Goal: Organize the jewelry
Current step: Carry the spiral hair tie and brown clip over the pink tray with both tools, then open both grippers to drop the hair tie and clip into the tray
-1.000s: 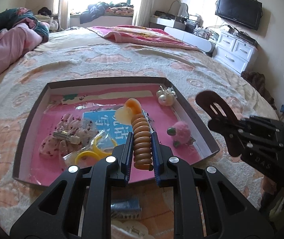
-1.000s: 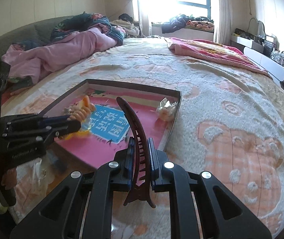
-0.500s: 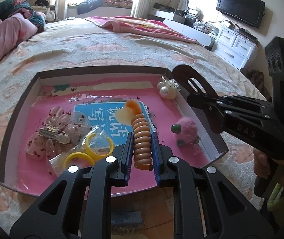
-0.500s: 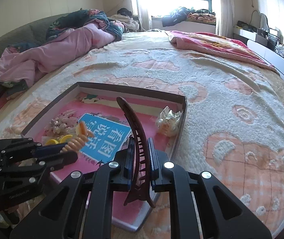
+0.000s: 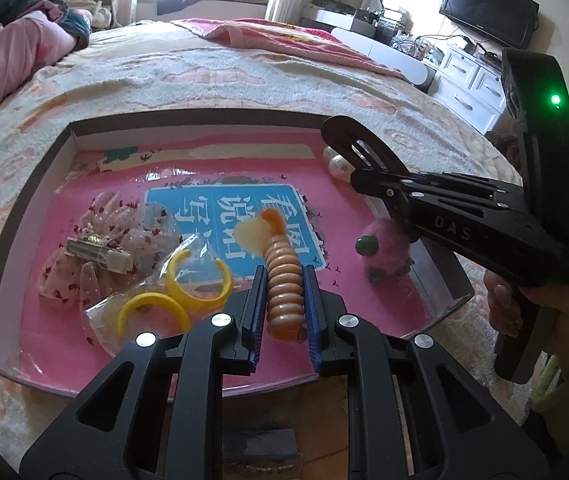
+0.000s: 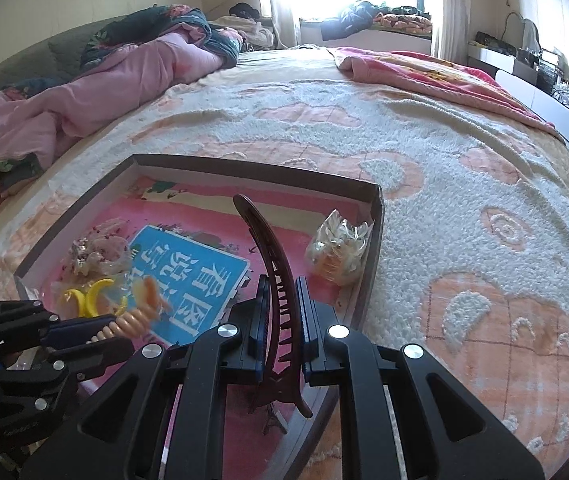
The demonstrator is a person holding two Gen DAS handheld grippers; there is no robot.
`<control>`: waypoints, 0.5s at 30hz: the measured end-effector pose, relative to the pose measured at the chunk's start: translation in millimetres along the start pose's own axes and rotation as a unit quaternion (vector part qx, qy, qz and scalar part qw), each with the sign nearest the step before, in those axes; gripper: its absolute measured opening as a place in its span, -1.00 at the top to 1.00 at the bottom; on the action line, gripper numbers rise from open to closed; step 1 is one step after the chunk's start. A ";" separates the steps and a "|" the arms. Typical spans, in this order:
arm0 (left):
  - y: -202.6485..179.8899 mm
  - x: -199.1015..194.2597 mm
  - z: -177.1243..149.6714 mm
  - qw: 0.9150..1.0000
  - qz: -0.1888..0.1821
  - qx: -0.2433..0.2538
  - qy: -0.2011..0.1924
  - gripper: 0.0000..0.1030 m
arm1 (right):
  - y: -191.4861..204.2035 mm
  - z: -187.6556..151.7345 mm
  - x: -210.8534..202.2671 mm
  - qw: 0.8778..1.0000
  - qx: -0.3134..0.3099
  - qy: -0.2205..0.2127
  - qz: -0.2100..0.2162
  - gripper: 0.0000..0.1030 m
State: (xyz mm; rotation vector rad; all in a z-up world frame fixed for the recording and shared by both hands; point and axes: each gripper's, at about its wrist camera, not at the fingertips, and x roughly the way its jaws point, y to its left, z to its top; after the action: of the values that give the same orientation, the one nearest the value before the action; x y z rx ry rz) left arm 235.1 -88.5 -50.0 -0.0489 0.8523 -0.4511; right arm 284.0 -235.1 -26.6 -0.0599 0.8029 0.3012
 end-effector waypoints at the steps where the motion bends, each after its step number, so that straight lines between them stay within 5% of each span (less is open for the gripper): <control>1: 0.3 -0.3 0.3 1.000 -0.001 0.000 0.000 0.78 | -1.5 -0.5 0.6 1.000 0.004 0.000 0.001 0.75; 9: 1.1 1.2 0.6 1.000 0.003 0.001 0.000 0.78 | -7.1 -2.9 2.2 1.000 0.015 0.002 0.002 0.71; 15: 0.5 0.1 -2.5 1.000 0.005 -0.001 -0.001 0.78 | -5.5 -7.0 -6.7 1.000 0.015 -0.010 0.008 0.38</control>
State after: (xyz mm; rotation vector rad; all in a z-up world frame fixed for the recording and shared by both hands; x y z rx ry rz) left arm 233.5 -87.7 -51.9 -0.0475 0.8500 -0.4412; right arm 276.4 -243.2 -27.0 -0.0225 0.7889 0.3055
